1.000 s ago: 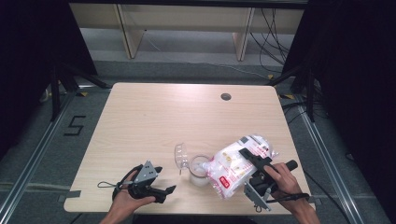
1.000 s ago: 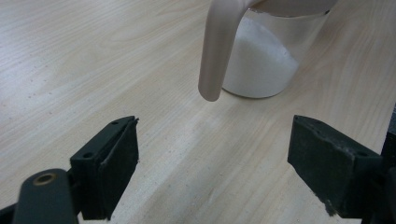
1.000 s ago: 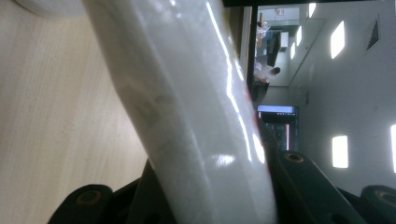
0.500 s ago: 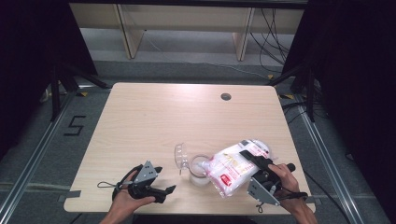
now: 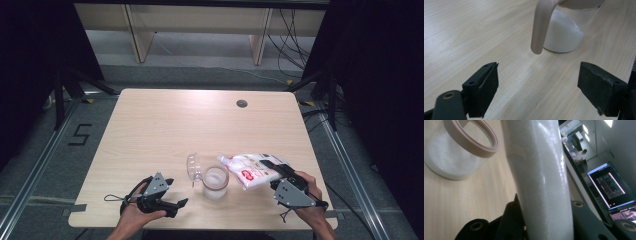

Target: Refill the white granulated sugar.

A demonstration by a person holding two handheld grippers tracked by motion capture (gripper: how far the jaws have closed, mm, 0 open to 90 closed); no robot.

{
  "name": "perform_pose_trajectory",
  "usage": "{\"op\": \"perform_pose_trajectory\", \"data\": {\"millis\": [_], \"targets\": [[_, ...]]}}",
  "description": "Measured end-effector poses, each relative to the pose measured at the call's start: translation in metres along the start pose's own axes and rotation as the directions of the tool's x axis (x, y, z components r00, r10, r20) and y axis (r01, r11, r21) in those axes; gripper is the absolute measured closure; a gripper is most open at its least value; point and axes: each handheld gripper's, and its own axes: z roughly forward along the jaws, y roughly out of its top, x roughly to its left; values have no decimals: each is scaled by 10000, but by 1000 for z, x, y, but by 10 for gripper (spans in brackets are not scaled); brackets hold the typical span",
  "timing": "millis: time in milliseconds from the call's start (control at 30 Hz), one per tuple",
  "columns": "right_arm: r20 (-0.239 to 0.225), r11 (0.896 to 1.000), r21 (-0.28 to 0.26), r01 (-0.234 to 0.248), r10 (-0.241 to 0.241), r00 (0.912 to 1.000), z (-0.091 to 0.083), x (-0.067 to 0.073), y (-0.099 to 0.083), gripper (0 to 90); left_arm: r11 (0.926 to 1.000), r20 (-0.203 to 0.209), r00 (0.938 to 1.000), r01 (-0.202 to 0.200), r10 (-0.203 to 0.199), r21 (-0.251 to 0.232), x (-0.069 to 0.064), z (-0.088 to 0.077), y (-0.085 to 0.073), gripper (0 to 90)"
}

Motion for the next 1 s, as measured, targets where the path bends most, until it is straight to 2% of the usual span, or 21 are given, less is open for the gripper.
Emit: {"op": "perform_pose_trajectory", "data": {"millis": [33,67,100,267,333,467,500,533,567,600,633,667,700,767,800,833,867,900,933,967,1000], "targets": [[-80,9995,-10,-319,319,9995,0,1,-1,760,10000,0,10000,53,-53,-20,0,0,0,166],[-70,9994,-53,-337,337,9994,2,0,-2,762,10000,0,10000,53,-53,-20,0,0,0,166],[-198,9977,-19,-677,676,9975,2,0,-3,764,9999,-9,9999,166,-166,-26,-1,0,0,166],[-290,9950,5,-999,999,9946,5,0,-7,768,9996,33,9997,246,-246,-125,-1,1,-1,166],[-323,9873,-149,-1584,1579,9869,6,0,-9,769,9999,-13,9999,159,-159,-11,-1,0,0,166],[-378,9788,-328,-2023,2010,9789,9,-1,-11,771,9999,-9,9999,157,-157,-22,-1,0,0,166],[-453,9673,-441,-2496,2477,9678,11,-1,-13,773,9999,-17,9999,135,-135,2,-1,0,0,167],[-453,9673,-441,-2496,2477,9678,11,-1,-13,773,9999,-17,9999,135,-135,2,-1,0,0,166],[-663,9482,-721,-3095,3050,9500,15,0,-16,775,9999,-14,9999,131,-131,18,-1,0,0,166],[-747,9465,-784,-3131,3076,9486,16,-1,-17,777,9999,-15,9999,130,-130,16,-1,0,0,166],[-794,9350,-864,-3441,3378,9379,18,-1,-18,779,9999,-19,9999,136,-136,5,-1,0,0,166],[-794,9350,-864,-3441,3378,9379,18,-1,-18,779,9999,-19,9999,136,-136,5,-1,0,0,167],[-869,9002,-981,-4243,4170,9048,21,1,-20,782,9998,-29,9999,155,-155,-86,-1,1,-1,167],[-954,9010,-1128,-4190,4099,9071,23,0,-22,783,9998,-54,9998,186,-186,-123,-1,1,-1,167],[-963,8969,-1180,-4262,4168,9039,24,0,-23,783,9999,-75,9999,149,-149,-82,-1,1,-1,167],[-977,8793,-1154,-4622,4530,8862,26,1,-25,783,9998,9,9998,174,-174,-137,-1,1,-1,166],[-977,8793,-1154,-4622,4530,8862,26,1,-25,783,9998,6,9998,186,-186,-106,-1,1,-1,166],[-1024,8699,-1270,-4765,4664,8786,28,1,-29,784,9998,-23,9998,173,-173,-23,-1,1,0,166],[-1024,8699,-1270,-4765,4664,8786,28,1,-29,784,9998,-23,9998,173,-173,-23,-1,1,0,166],[-1129,8592,-1180,-4978,4864,8664,29,2,-32,784,9999,15,9999,171,-171,7,-1,1,0,167],[-1129,8592,-1180,-4978,4864,8664,29,2,-32,784,9999,15,9999,171,-171,7,-1,1,0,167]]}}
